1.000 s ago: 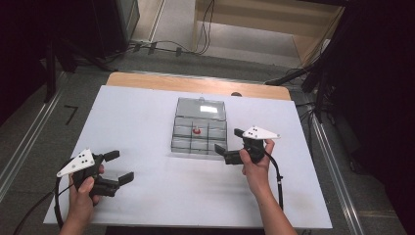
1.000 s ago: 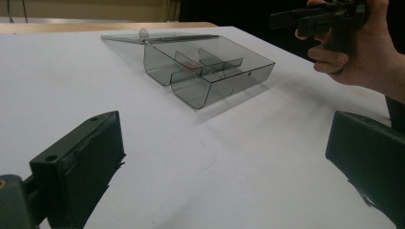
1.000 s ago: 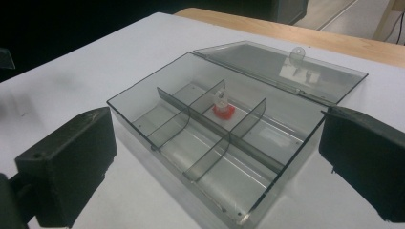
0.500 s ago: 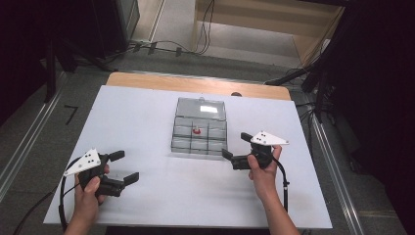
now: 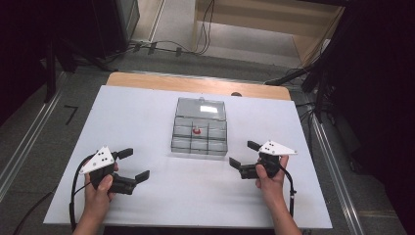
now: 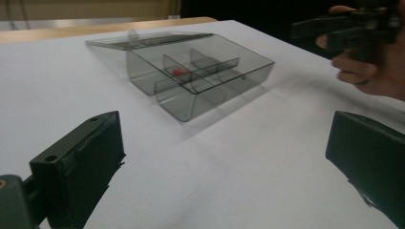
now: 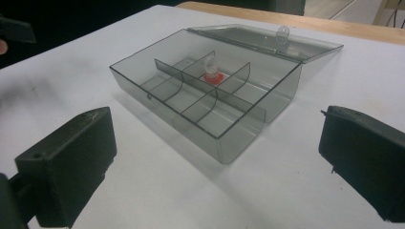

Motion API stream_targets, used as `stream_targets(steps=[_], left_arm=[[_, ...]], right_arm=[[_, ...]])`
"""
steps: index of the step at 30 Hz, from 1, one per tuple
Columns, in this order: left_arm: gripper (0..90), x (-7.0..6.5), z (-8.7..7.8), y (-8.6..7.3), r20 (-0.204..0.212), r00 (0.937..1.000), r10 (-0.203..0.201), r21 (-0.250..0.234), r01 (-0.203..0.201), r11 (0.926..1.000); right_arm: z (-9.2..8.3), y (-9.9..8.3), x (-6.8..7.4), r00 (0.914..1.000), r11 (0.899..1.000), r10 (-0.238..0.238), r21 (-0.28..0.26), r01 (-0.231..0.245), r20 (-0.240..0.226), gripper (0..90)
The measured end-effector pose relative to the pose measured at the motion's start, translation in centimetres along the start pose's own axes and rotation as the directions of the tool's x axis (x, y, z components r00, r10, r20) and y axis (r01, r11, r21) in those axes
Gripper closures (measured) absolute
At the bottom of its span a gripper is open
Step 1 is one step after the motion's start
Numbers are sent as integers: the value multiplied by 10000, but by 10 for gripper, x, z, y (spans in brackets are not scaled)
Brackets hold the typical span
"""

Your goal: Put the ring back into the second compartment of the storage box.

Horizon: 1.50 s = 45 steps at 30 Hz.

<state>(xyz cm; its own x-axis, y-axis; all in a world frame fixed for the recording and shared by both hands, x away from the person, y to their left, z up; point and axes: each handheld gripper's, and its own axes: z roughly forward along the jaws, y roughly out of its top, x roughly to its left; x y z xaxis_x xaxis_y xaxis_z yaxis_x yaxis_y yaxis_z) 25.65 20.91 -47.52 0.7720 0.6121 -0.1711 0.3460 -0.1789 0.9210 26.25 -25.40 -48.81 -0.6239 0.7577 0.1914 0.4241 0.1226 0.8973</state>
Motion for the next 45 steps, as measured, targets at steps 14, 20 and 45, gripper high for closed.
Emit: stream_targets(steps=[14,20,45], left_arm=[[0,2,8,16,73,9999,79,-60,-78,10000],[0,-3,21,35,409,9986,323,-18,-323,9995],[0,12,77,71,727,9973,105,348,-130,9993]], right_arm=[[-18,-13,-10,9999,9998,106,-195,-106,-16,0],[-18,-18,-8,9999,9999,-114,-92,115,85,0],[-7,-30,-8,9987,9993,-342,167,349,-385,0]])
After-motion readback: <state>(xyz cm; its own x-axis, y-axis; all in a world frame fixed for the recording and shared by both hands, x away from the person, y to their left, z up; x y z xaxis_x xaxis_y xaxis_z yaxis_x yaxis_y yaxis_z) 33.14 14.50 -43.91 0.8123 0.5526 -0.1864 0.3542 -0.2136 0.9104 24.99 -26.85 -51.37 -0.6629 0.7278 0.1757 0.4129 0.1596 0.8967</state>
